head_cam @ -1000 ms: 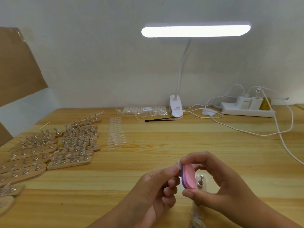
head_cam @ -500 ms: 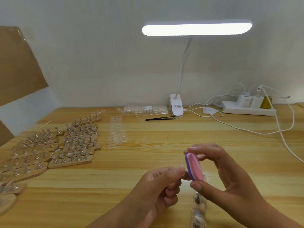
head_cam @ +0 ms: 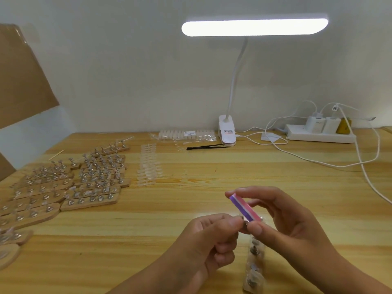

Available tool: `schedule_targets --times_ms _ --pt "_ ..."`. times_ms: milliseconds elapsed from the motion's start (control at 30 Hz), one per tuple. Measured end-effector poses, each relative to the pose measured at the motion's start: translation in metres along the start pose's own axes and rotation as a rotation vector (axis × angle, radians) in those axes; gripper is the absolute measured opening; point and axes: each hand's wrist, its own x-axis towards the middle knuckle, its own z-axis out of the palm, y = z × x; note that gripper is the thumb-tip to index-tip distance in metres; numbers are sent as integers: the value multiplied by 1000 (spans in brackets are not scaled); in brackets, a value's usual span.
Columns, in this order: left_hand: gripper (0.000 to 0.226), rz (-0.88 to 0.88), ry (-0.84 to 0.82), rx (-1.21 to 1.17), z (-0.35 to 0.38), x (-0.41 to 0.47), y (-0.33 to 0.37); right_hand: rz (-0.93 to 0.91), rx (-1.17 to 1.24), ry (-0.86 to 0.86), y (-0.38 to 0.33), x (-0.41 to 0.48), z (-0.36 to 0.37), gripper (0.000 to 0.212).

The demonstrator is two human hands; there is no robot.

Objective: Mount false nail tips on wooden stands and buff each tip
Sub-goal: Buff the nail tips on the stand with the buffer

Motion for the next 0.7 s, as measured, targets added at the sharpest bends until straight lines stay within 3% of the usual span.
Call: schedule_targets --times_ms 200,333,500,700 --pt "21 10 27 10 0 0 1 55 47 -25 -4 0 2 45" --pt "24 -4 92 -31 -1 2 3 50 58 -6 -7 0 2 42" --pt "14 28 -17 82 2 -1 1 92 108 -52 -8 0 6 42" --pt "25 8 51 20 -2 1 1 107 156 -30 -12 0 4 42"
